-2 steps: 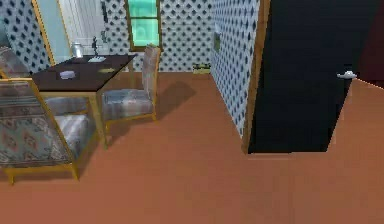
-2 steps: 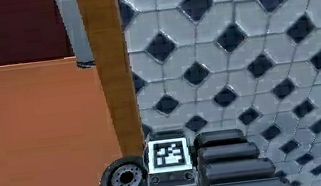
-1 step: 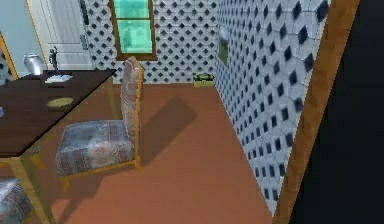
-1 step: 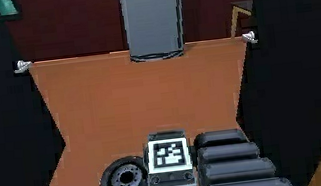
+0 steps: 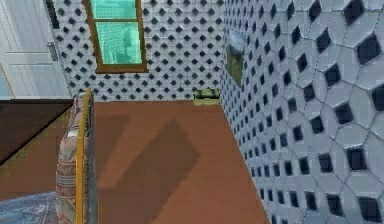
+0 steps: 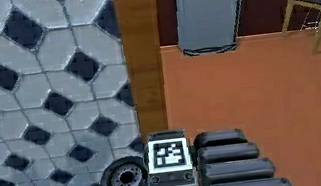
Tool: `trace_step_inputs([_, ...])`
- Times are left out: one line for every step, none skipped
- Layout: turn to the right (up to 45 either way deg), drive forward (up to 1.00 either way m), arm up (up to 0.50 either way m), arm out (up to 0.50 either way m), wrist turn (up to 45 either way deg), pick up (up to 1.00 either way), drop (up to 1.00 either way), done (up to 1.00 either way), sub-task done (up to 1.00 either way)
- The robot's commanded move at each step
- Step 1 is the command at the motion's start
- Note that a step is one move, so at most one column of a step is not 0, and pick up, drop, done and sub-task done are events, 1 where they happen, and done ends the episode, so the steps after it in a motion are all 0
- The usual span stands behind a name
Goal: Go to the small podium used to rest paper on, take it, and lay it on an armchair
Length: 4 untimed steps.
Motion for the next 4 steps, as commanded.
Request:
trace_step_inputs([-6.0,0.0,0.0,0.0,0.0,0.0,0.0,0.0,0.0])
trace_step_inputs([0.0,0.5,0.0,0.0,0.0,0.0,0.0,0.0,0.0])
trace_step_inputs([0.0,0.6,0.0,0.0,0.0,0.0,0.0,0.0,0.0])
trace_step_inputs([-27.0,0.0,0.0,0.0,0.0,0.0,0.0,0.0,0.0])
